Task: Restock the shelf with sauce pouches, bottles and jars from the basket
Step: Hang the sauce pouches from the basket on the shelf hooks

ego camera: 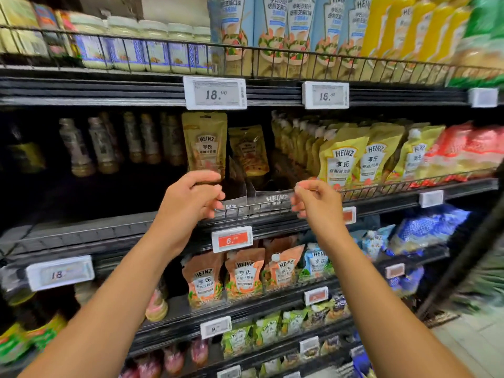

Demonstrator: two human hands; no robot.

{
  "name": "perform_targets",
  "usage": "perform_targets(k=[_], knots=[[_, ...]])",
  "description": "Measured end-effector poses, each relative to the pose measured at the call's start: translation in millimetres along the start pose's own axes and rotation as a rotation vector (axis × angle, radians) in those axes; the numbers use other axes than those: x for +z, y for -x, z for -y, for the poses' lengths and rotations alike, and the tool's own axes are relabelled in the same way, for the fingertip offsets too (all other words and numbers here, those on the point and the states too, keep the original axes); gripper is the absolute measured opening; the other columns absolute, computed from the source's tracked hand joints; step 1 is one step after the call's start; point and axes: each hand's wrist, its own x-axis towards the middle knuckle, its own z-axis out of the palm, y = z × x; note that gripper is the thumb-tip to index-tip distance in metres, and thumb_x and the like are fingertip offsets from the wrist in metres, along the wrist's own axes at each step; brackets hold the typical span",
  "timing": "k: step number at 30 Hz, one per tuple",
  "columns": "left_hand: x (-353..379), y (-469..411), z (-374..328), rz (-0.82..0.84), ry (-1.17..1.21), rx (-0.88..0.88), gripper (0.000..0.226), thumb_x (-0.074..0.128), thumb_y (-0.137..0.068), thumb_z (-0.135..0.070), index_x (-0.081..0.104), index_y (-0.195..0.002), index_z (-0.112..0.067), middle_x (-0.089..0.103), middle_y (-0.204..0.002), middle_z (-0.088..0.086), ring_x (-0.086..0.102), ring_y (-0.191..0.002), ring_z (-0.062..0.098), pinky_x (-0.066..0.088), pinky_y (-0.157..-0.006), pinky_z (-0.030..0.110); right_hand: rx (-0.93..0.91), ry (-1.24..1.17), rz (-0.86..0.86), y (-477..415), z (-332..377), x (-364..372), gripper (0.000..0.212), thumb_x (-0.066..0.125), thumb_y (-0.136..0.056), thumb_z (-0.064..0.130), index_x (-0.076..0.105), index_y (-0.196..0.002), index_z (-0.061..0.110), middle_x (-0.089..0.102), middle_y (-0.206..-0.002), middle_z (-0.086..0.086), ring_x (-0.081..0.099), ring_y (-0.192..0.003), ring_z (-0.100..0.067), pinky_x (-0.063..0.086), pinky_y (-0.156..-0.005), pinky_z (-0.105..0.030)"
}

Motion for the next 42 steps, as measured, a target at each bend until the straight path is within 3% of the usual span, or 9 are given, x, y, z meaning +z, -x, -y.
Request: perform_targets(k=[9, 13, 23, 27, 33, 38, 42], knots=[[20.3, 59.4, 69.4, 0.241, 0.018, -0.209, 0.019, 0.062, -0.091, -0.010, 0.067, -0.107, -0.018, 0.071, -0.076, 0.000, 0.063, -0.067, 0.013, 0.049, -0.055, 0.022, 0.157, 0.050, -0.106, 101.7, -43.0, -40.1, 0.012, 0.060, -0.098, 0.012, 0.062, -0.086, 0.015, 0.066, -0.064, 0.001, 0.058, -0.051, -0.006, 0.046, -0.049, -0.018], [58.5, 81.0, 99.7, 0.331, 0.042, -0.325, 0.017, 0.058, -0.096, -0.004, 0.065, -0.107, -0.016, 0.071, -0.074, -0.001, 0.062, -0.064, 0.013, 0.050, -0.055, 0.021, 0.230, 0.051, -0.192, 139.5, -65.6, -79.1, 0.012, 0.061, -0.096, 0.010, 0.064, -0.085, 0.014, 0.067, -0.068, -0.006, 0.059, -0.053, -0.012, 0.045, -0.049, -0.018], [207.8, 126.4, 158.9, 0.601, 0.049, -0.532, 0.016, 0.056, -0.098, -0.005, 0.064, -0.103, -0.018, 0.069, -0.074, 0.001, 0.060, -0.062, 0.011, 0.051, -0.058, 0.020, 0.400, 0.094, -0.524, 204.9, -120.0, -209.8, 0.013, 0.060, -0.096, 0.009, 0.064, -0.084, 0.009, 0.063, -0.061, -0.002, 0.052, -0.044, -0.004, 0.043, -0.045, -0.017], [285.2, 146.1, 181.6, 0.708, 0.017, -0.572, 0.019, 0.055, -0.096, -0.002, 0.063, -0.099, -0.019, 0.068, -0.070, 0.000, 0.059, -0.058, 0.009, 0.046, -0.057, 0.020, 0.458, 0.102, -0.642, 223.3, -135.0, -273.6, 0.010, 0.060, -0.097, 0.008, 0.063, -0.087, 0.006, 0.057, -0.047, 0.009, 0.050, -0.041, -0.001, 0.040, -0.044, -0.015], [388.2, 176.7, 218.1, 0.836, -0.022, -0.642, 0.018, 0.056, -0.095, -0.004, 0.063, -0.100, -0.020, 0.070, -0.066, -0.004, 0.061, -0.056, 0.005, 0.049, -0.052, 0.015, 0.554, 0.082, -0.767, 240.8, -156.0, -363.2, 0.011, 0.056, -0.098, 0.004, 0.064, -0.100, -0.003, 0.059, -0.066, -0.008, 0.053, -0.047, -0.007, 0.042, -0.045, -0.018], [449.5, 198.7, 243.3, 0.875, -0.031, -0.715, 0.018, 0.056, -0.094, -0.001, 0.064, -0.097, -0.017, 0.069, -0.062, -0.002, 0.060, -0.051, 0.005, 0.048, -0.048, 0.017, 0.618, 0.082, -0.797, 250.9, -176.4, -420.2, 0.011, 0.057, -0.098, 0.007, 0.064, -0.089, 0.008, 0.064, -0.067, -0.004, 0.055, -0.047, -0.003, 0.043, -0.045, -0.017], [481.1, 205.4, 258.2, 0.914, -0.060, -0.766, 0.018, 0.059, -0.093, -0.003, 0.065, -0.105, -0.016, 0.070, -0.068, -0.002, 0.059, -0.058, 0.008, 0.050, -0.054, 0.019, 0.672, 0.112, -0.803, 256.0, -192.1, -452.7, 0.010, 0.058, -0.098, 0.012, 0.065, -0.090, 0.009, 0.066, -0.069, -0.005, 0.057, -0.055, -0.010, 0.045, -0.049, -0.018]])
